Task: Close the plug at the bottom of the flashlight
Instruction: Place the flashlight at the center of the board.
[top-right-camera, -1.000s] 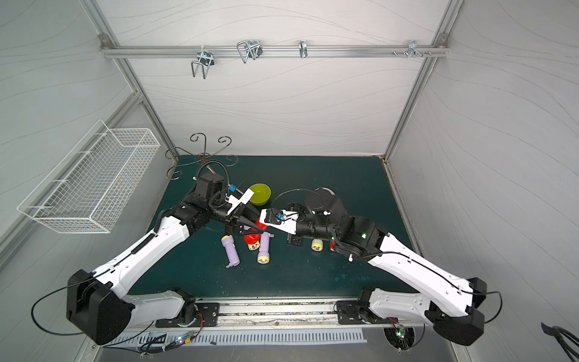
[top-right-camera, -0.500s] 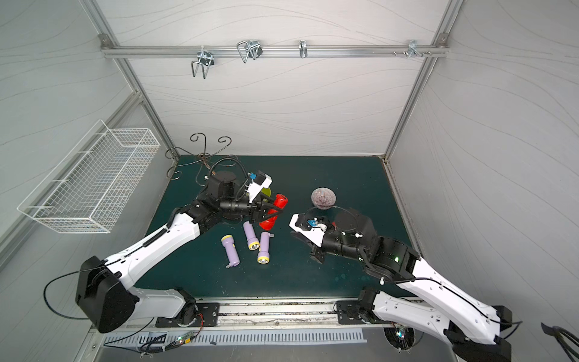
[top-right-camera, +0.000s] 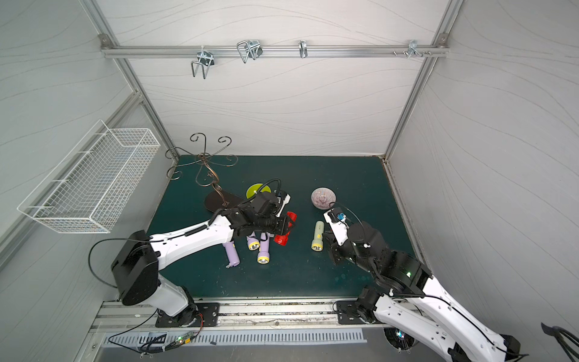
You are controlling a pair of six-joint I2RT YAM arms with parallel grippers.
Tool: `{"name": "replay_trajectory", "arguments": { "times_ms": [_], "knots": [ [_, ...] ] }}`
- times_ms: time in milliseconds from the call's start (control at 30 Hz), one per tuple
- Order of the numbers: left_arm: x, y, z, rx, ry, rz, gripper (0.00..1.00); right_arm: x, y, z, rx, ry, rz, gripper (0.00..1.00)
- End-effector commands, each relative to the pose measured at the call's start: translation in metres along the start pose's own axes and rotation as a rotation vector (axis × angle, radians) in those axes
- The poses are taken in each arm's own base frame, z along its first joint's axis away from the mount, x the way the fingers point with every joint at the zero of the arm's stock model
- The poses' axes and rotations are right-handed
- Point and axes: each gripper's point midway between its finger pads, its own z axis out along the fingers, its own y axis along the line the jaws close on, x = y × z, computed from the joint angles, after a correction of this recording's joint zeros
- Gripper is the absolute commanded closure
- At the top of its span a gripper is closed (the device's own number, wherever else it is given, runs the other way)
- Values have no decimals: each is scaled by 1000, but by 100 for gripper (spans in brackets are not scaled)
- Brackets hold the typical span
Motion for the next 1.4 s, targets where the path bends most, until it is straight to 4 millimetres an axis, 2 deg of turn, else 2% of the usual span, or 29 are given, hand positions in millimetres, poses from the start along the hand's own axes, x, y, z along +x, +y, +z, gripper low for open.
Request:
{"name": "replay_trajectory", "arguments": {
  "times_ms": [0,133,333,633,900,1233,1267,1300,1367],
  "knots": [
    [-24,2,13,-63,-67,-157,100,18,-11,-5,47,38,70,83],
    [-22,0,41,-58,-31,-226,100,28,-13,-8,50,49,82,81],
    [-17,-2,77,-60,25,-265,100,26,-14,-10,48,26,80,79],
    [-11,5,106,-130,59,-268,97,24,-8,-3,18,24,65,76],
    [-5,0,118,-156,85,-246,77,23,-8,-2,22,17,45,75],
    [2,-1,131,-170,123,-232,60,22,-8,-6,10,-9,55,74],
    [4,0,132,-175,127,-230,39,22,-8,-7,12,-10,57,73],
    [4,0,133,-173,131,-229,36,22,-8,-7,10,-13,59,73],
    [5,1,134,-176,133,-230,43,22,-8,-7,7,-15,59,73]
  ]
}}
